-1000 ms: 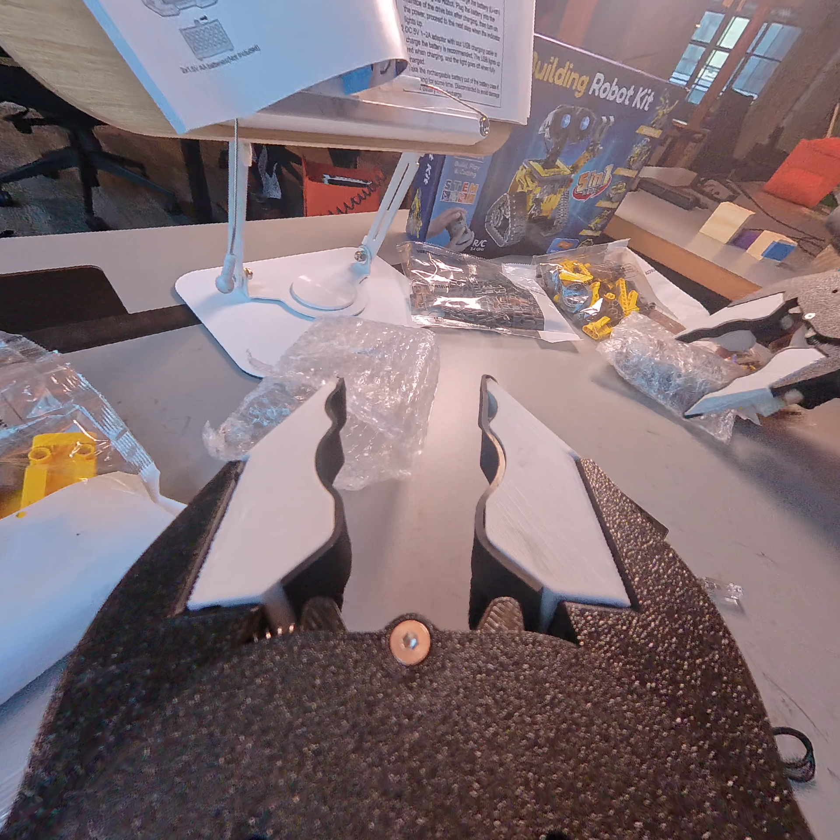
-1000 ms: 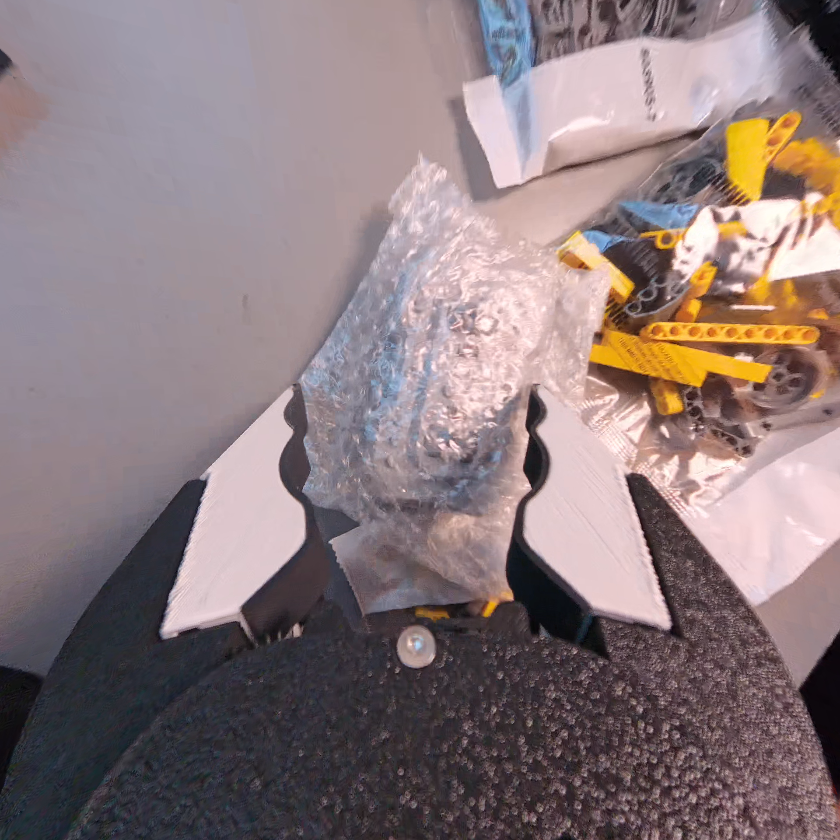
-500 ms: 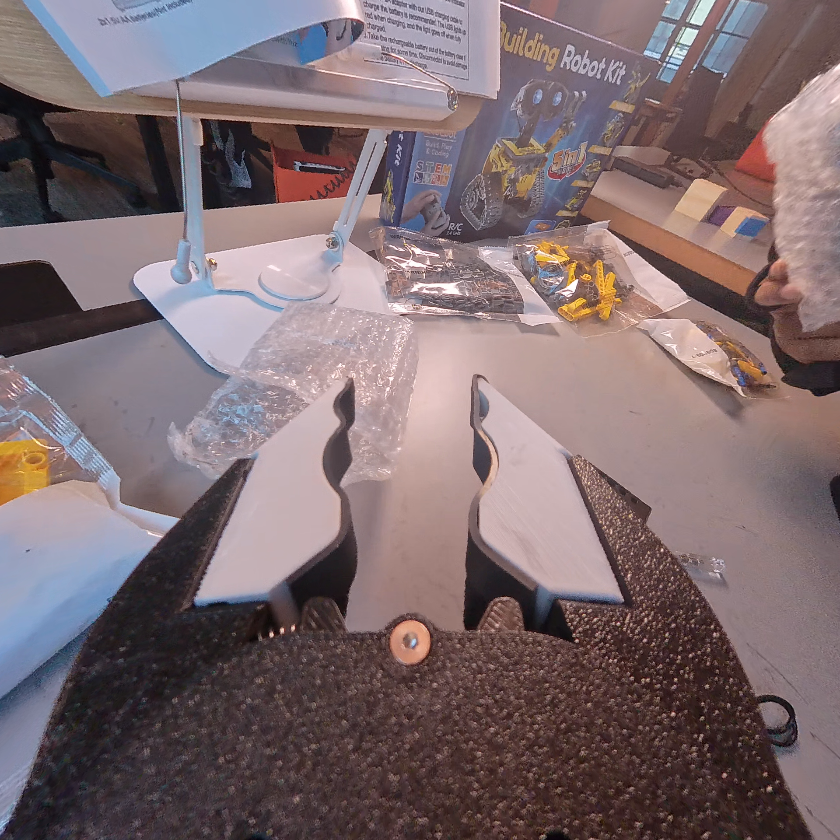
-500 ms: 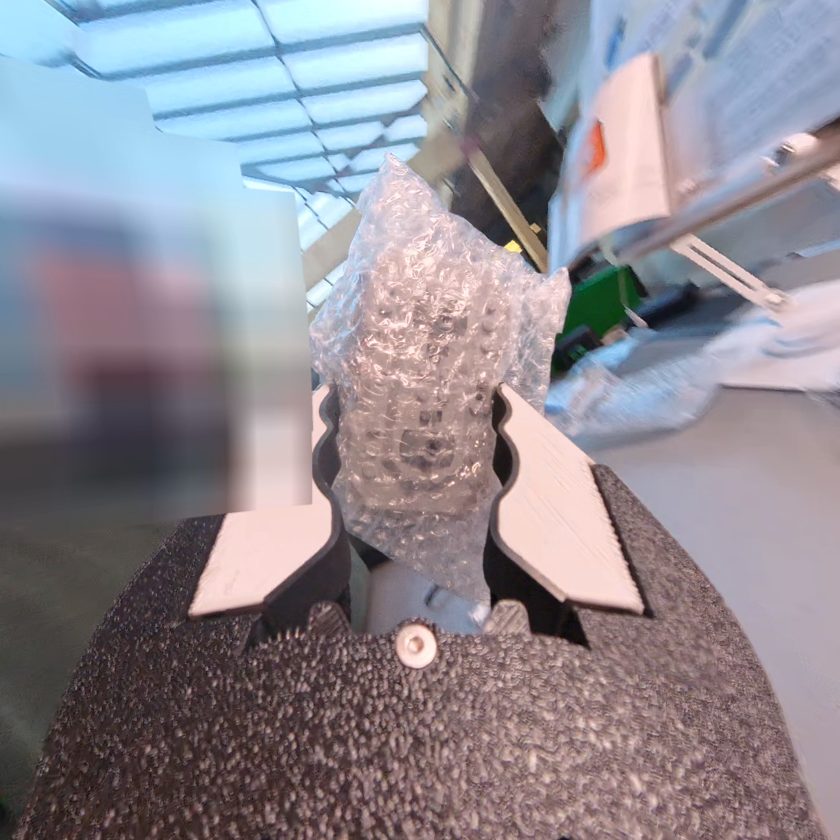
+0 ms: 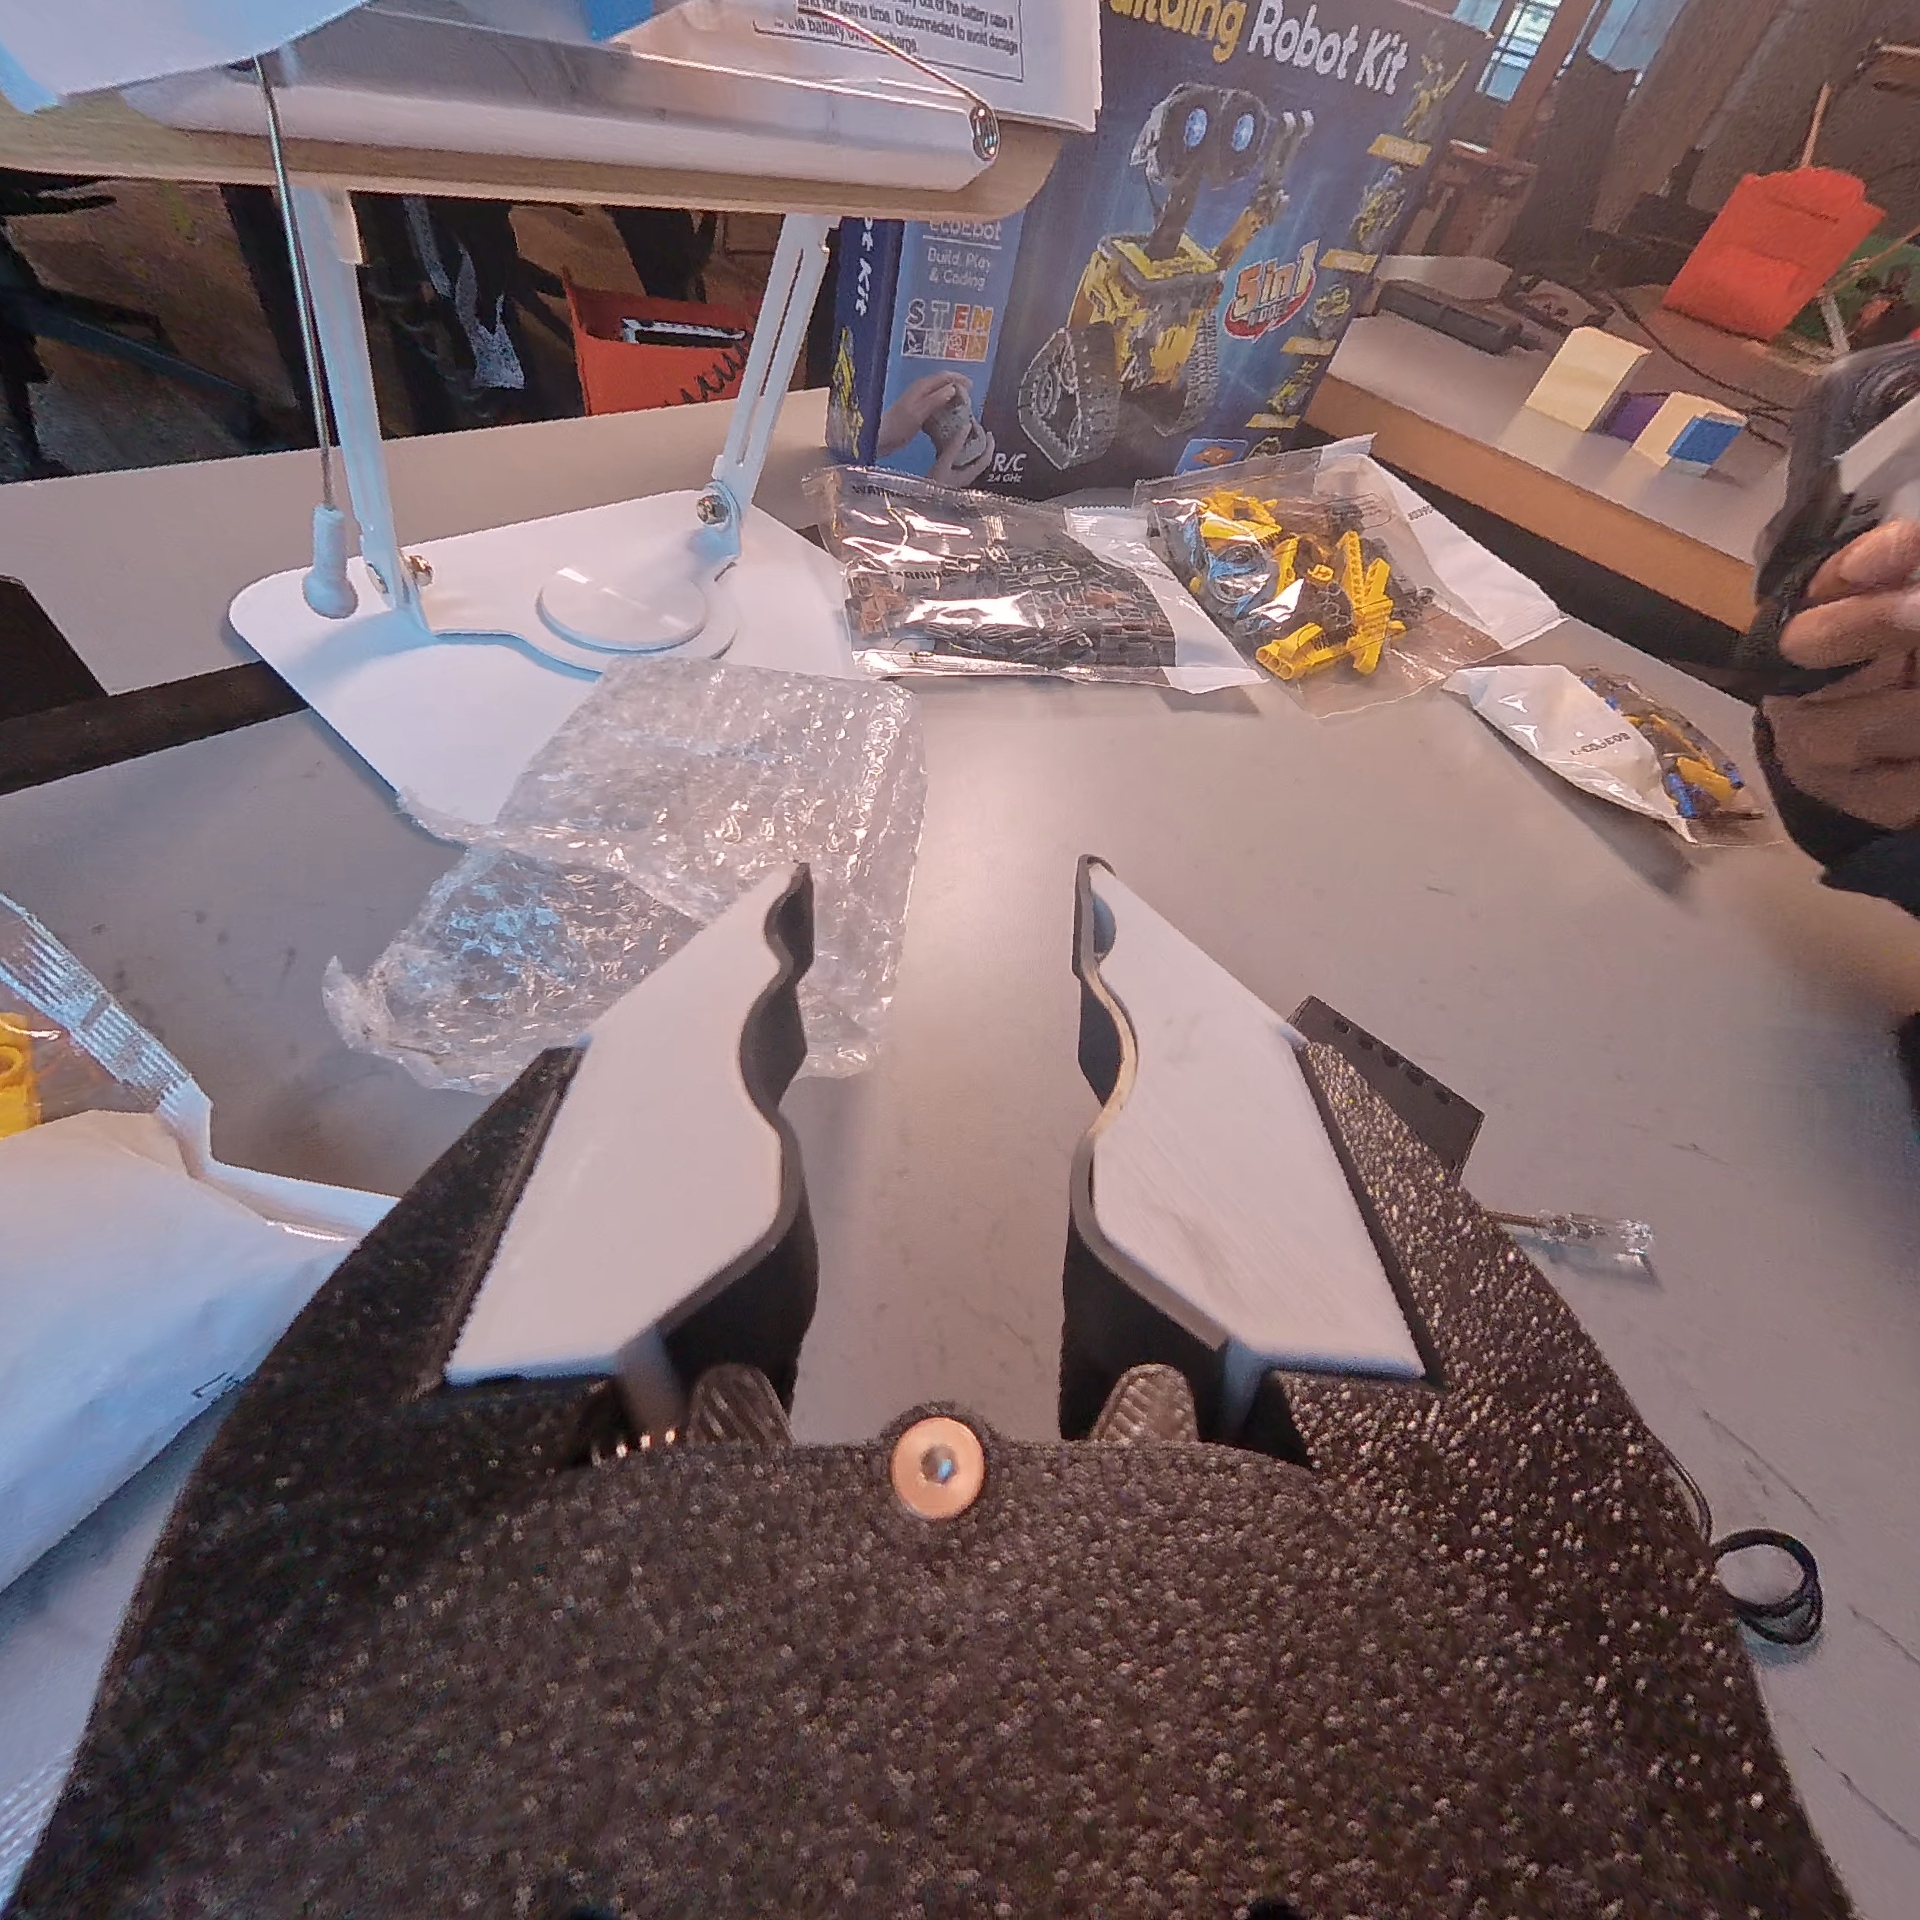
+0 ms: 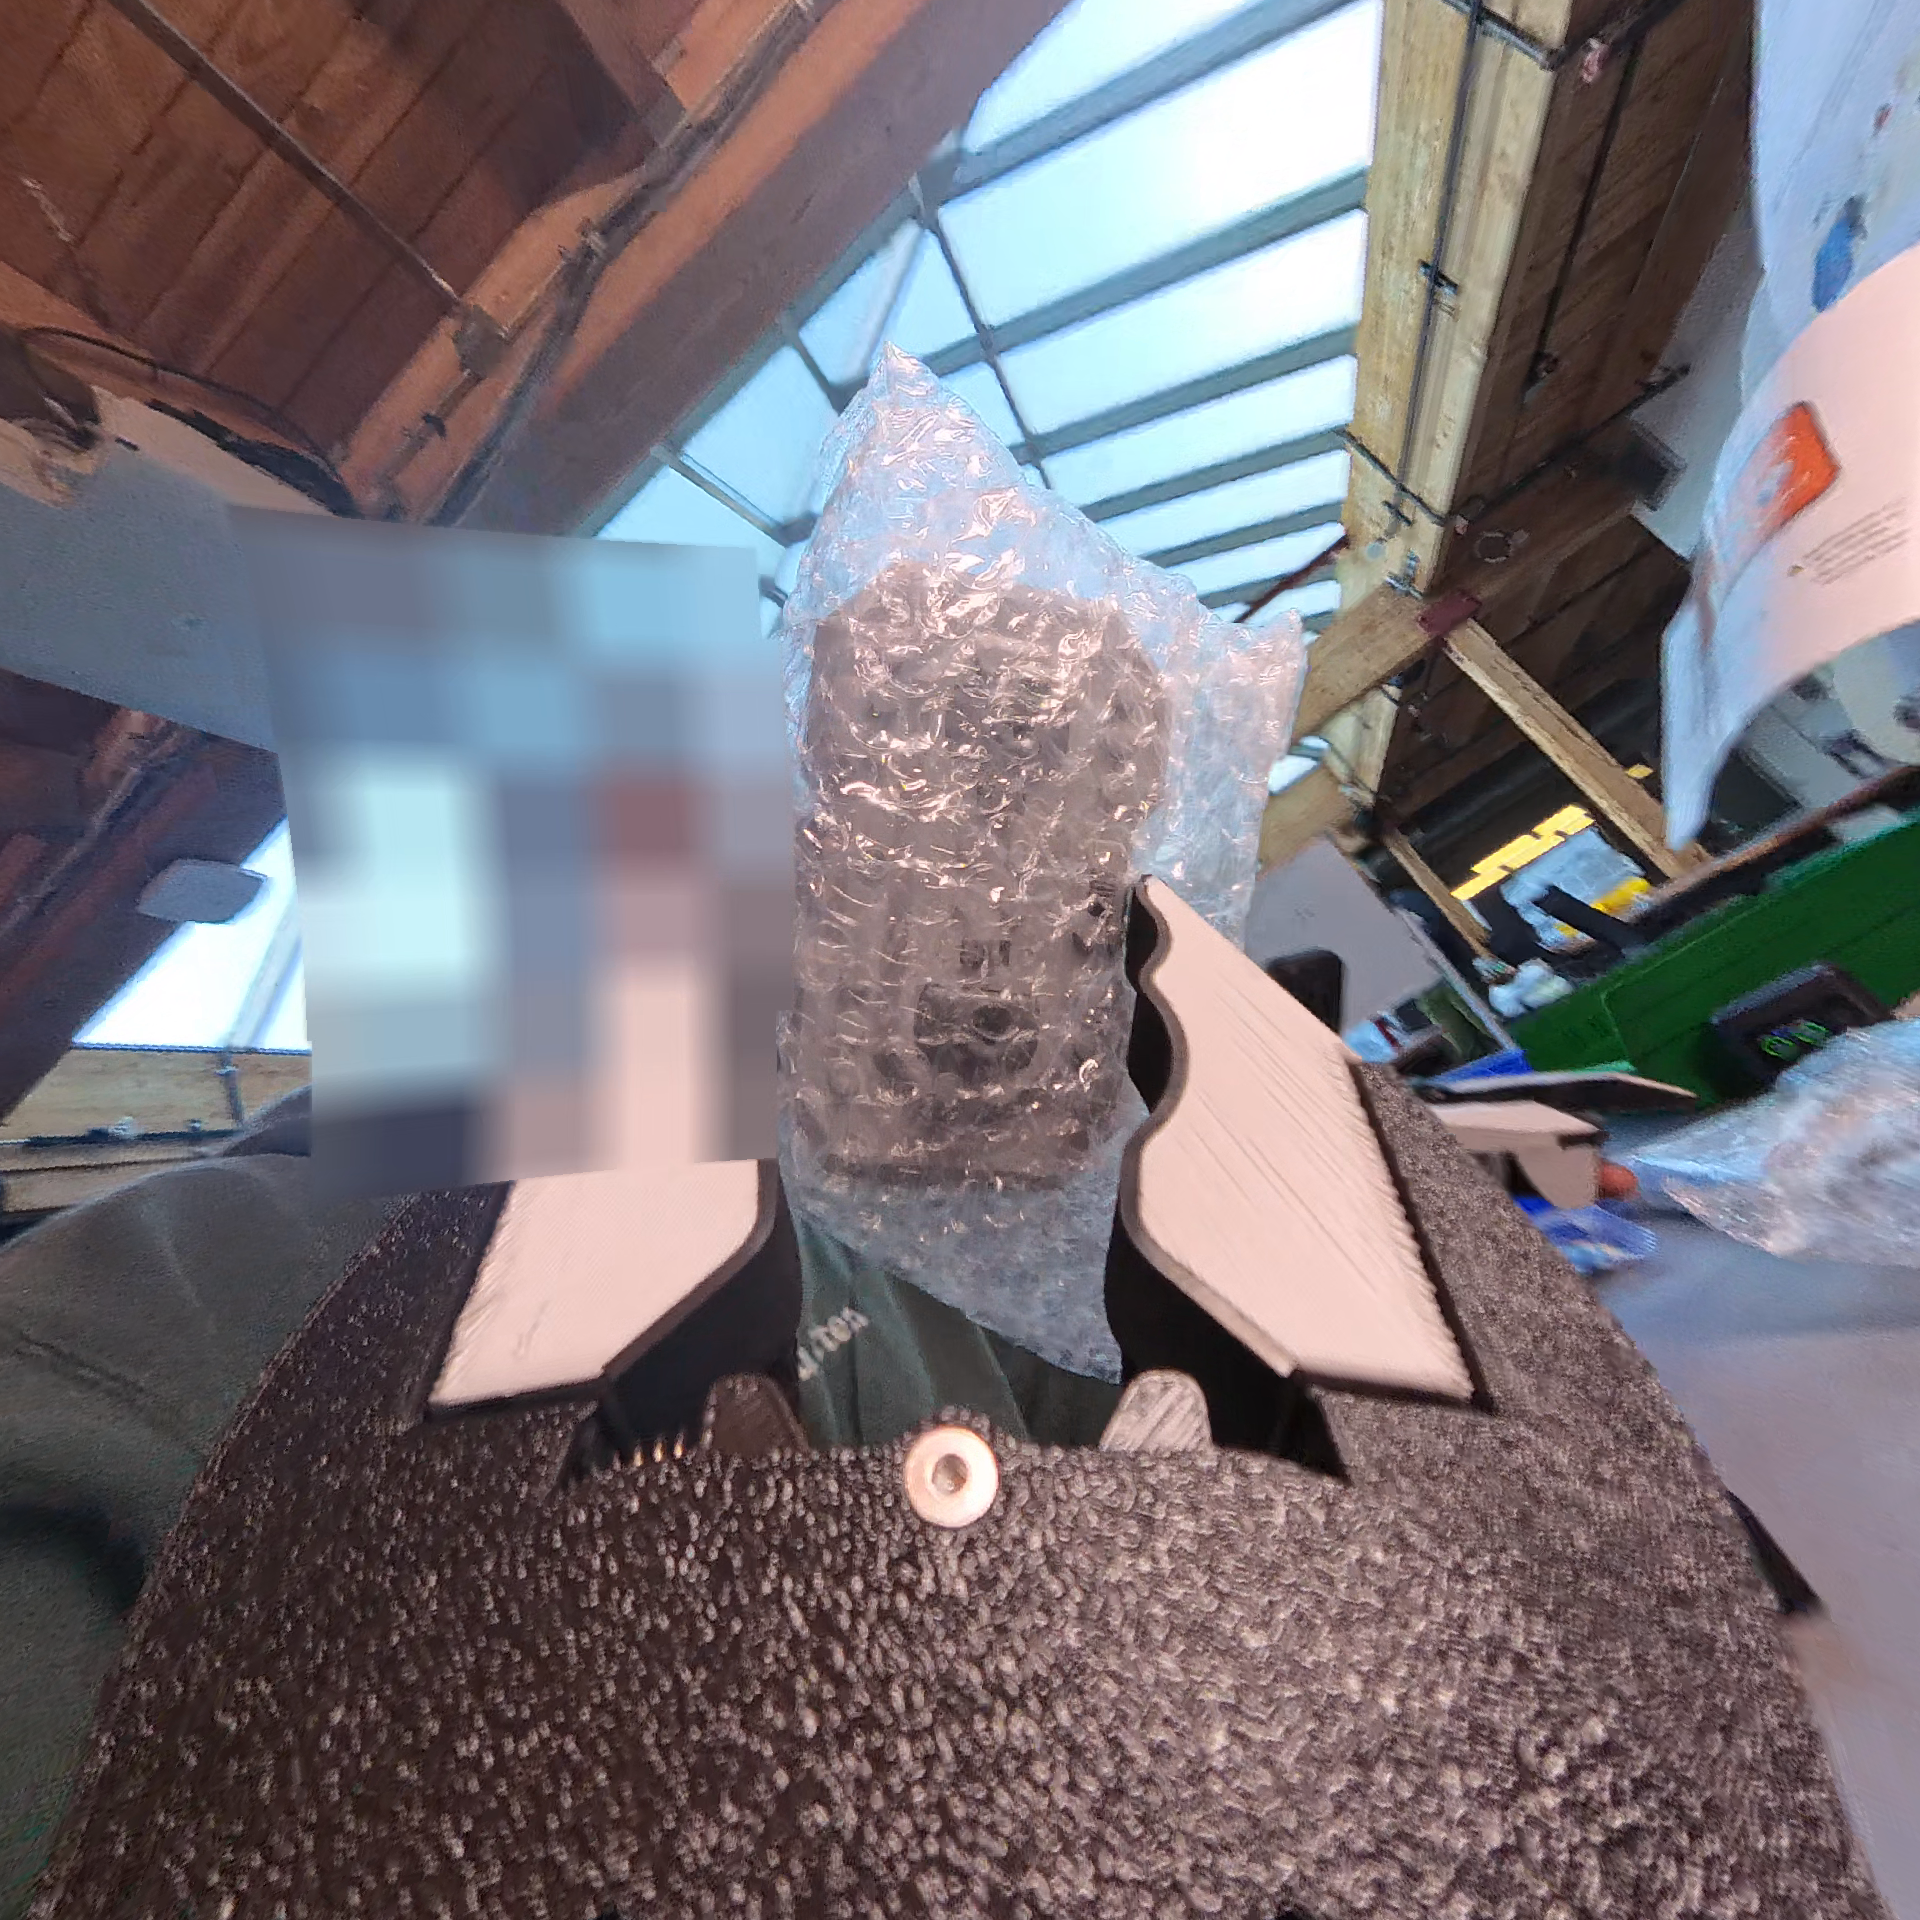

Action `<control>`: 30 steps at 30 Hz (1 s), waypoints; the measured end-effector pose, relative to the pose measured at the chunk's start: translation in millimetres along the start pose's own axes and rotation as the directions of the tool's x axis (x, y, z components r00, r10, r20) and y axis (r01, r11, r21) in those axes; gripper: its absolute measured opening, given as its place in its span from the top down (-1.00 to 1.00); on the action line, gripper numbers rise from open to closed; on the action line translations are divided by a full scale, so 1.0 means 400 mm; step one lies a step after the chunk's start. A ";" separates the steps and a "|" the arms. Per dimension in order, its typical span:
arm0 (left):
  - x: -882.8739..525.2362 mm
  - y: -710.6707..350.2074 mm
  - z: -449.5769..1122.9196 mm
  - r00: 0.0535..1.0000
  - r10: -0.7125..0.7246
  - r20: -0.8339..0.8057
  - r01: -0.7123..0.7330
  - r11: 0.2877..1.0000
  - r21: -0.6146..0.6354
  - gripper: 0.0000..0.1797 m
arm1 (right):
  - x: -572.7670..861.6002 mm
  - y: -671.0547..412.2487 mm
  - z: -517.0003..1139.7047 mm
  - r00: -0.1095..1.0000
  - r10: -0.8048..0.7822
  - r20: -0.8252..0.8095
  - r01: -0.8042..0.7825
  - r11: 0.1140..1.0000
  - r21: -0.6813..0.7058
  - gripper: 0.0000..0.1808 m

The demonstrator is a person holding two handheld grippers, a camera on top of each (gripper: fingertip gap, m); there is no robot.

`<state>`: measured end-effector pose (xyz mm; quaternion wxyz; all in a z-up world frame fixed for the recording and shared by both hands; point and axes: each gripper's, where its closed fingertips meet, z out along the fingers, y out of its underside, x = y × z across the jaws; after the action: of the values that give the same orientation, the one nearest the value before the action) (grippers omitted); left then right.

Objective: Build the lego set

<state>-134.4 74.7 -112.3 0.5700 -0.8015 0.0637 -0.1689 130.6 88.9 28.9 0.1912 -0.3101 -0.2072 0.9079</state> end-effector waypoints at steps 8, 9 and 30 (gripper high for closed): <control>0.007 -0.007 -0.003 1.000 0.024 -0.003 -0.024 1.000 0.012 0.44 | 0.293 0.036 -0.236 0.450 -0.716 -0.535 0.050 0.618 -0.785 0.28; 0.009 -0.006 -0.002 1.000 0.027 -0.008 -0.027 1.000 0.011 0.43 | 0.315 0.044 -0.272 0.376 -0.799 -0.469 -0.006 0.504 -0.864 0.28; 0.033 0.030 -0.037 0.966 0.203 -0.158 -0.219 0.972 -0.088 0.47 | 0.569 0.040 -0.209 0.315 -0.909 0.274 -0.094 -0.317 -0.944 0.01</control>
<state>-126.2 53.4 -116.7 0.5358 -0.8042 0.1995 -0.1625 13.5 205.3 -149.5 0.3644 -0.5128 -0.7743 0.0678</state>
